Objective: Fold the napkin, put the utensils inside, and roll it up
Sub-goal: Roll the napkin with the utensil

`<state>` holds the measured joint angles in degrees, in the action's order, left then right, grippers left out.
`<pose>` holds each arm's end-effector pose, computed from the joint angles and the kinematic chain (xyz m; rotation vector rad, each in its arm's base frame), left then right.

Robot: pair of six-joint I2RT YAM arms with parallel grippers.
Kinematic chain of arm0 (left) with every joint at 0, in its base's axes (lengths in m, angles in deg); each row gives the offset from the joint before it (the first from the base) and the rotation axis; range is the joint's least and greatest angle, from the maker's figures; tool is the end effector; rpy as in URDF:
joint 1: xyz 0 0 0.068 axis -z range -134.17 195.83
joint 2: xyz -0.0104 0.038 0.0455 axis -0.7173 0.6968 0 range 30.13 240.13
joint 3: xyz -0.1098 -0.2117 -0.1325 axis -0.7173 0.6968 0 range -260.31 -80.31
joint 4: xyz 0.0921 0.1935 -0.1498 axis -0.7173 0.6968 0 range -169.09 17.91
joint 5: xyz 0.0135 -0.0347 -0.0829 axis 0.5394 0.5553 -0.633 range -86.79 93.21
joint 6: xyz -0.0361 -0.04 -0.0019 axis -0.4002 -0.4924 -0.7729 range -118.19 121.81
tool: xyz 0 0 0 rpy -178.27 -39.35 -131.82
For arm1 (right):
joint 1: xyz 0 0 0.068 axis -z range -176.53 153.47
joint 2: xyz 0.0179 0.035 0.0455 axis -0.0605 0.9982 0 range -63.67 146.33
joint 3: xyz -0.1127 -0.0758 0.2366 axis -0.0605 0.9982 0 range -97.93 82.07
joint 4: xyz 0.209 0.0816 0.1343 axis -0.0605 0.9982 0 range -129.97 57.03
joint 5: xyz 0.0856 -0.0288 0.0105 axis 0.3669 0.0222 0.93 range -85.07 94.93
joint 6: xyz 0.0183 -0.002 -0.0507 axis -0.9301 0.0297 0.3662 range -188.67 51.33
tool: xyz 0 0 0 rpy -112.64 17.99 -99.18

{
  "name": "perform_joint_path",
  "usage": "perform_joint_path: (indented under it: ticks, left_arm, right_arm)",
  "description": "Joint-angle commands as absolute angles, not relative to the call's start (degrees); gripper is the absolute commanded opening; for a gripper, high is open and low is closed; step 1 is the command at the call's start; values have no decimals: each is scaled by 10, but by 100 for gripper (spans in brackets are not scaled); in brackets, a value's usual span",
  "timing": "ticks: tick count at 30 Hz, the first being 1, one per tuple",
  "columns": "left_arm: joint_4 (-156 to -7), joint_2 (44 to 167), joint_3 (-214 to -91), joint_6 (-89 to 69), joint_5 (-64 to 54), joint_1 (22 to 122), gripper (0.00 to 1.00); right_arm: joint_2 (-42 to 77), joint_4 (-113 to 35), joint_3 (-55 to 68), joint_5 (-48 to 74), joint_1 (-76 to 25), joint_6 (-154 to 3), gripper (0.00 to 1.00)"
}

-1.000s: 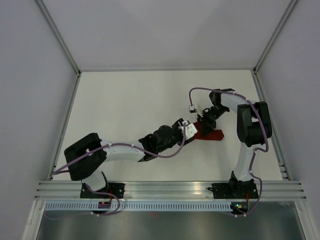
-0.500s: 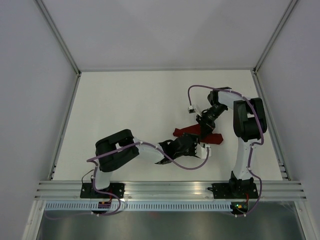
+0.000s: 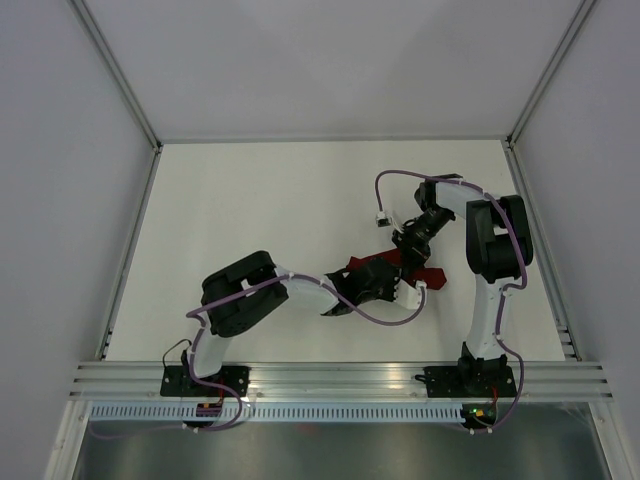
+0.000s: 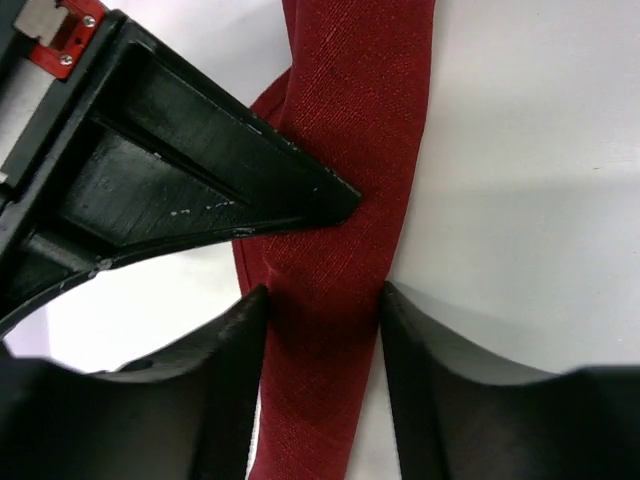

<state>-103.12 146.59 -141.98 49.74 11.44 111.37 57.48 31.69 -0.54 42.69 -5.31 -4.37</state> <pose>0.1794 -0.3818 0.1284 1.7088 1.2238 -0.0337 0.3430 0.0749 0.1378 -1.5976 2.4551 1.1270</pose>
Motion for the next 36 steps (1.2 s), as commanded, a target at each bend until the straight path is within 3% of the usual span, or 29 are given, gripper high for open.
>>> perform_joint_path:
  ticks: [1, 5, 8, 13, 14, 23, 27, 31, 36]
  left_arm:
    - [-954, 1482, -1466, 506, 81, 1096, 50]
    - [-877, 1487, -1499, 484, 38, 1088, 23]
    - [-826, 1485, -1519, 461, 5, 1086, 14]
    - [-755, 1488, -1547, 404, -34, 1082, 8]
    - [-750, 1488, -1548, 398, -44, 1082, 8]
    - [-647, 1504, -1606, 313, -99, 1074, 8]
    - [-592, 1523, -1642, 271, -161, 1056, 8]
    - [-528, 1551, -1692, 237, -198, 1037, 8]
    - [-441, 1614, -1778, 182, -256, 1002, 9]
  right_arm:
    - [615, 257, 10, 351, -59, -15, 18]
    - [602, 246, 8, 358, -58, -27, 34]
    - [570, 227, 7, 367, -55, -52, 55]
    - [509, 190, -21, 403, -20, -117, 67]
    - [502, 194, -32, 429, -12, -132, 79]
    - [321, -2, 29, 500, 129, -344, 80]
    - [199, 13, 85, 532, 199, -287, 79]
    - [67, 35, 205, 527, 207, -194, 78]
    - [-95, 47, 305, 534, 204, -114, 85]
